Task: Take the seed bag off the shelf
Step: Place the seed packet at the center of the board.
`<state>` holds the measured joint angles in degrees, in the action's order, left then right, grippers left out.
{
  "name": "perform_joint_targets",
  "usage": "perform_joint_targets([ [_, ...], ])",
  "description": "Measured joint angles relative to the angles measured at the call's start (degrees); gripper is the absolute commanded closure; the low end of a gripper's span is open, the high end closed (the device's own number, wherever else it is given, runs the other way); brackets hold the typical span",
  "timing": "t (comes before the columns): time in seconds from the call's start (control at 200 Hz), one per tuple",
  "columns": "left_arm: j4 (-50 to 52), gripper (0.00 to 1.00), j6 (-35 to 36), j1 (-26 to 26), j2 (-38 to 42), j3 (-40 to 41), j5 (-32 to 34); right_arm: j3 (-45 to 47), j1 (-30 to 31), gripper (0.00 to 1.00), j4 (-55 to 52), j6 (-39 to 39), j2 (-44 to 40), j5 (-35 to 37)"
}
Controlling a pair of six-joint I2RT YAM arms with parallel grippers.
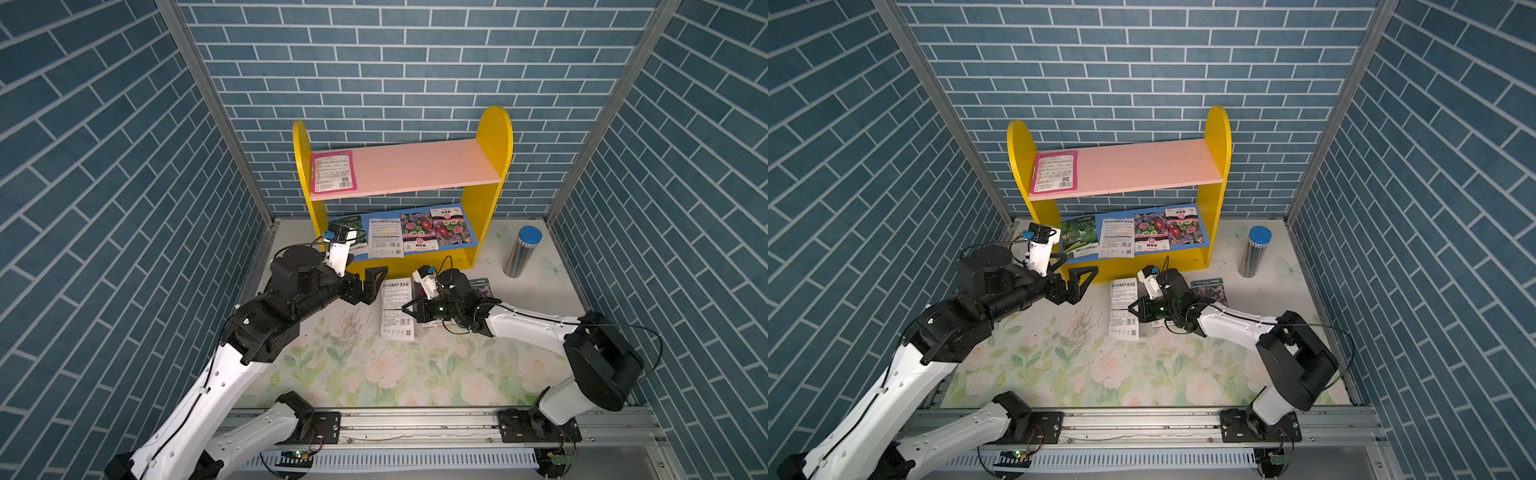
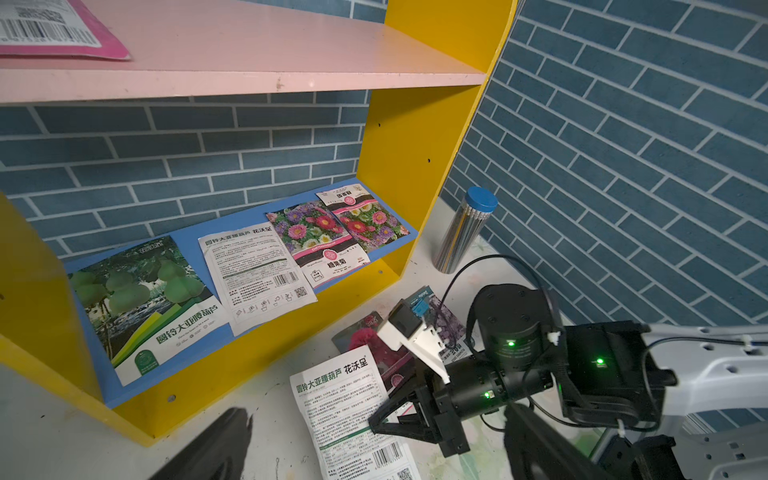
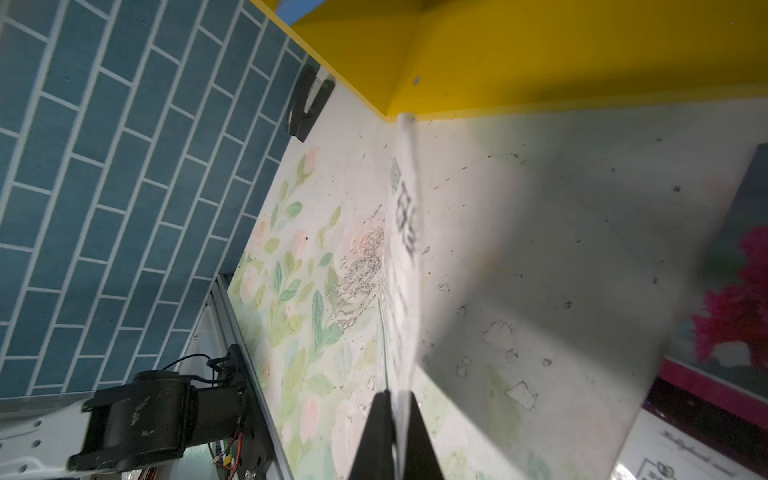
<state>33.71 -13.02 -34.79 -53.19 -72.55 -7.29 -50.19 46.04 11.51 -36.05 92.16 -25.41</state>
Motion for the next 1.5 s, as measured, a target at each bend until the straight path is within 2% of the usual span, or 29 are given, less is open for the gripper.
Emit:
perform_joint_targets([
  [0.275,-0.07,0.0,-0.02,0.0,0.02,0.94,0.02,-6.01,-0.02,1.0,0.0,-0.09,10.97,0.28],
  [0.575,-0.15,0.0,0.0,0.0,-0.61,1.36,0.0,-15.12,-0.26,0.99,-7.48,2.54,17.38,3.8],
  [0.815,-0.15,0.0,-0.02,0.0,-1.6,2.21,0.0,-16.96,-1.79,0.89,-11.37,5.18,19.8,4.81],
  [1.02,-0.17,0.0,-0.02,0.0,-1.9,2.21,0.0,-18.36,-3.28,0.77,-15.76,8.17,20.9,5.51],
  [1.105,-0.17,0.0,-0.04,0.0,-2.01,2.21,0.0,-18.82,-3.74,0.66,-17.03,9.42,20.94,5.86],
  [1.21,-0.2,0.0,-0.04,0.0,-2.27,2.19,0.0,-18.97,-4.2,0.58,-18.25,10.78,20.94,6.56],
  [1.5,-0.31,0.0,-0.59,0.0,-3.02,2.19,0.07,-19.15,-4.96,0.48,-20.02,12.9,20.15,10.03],
])
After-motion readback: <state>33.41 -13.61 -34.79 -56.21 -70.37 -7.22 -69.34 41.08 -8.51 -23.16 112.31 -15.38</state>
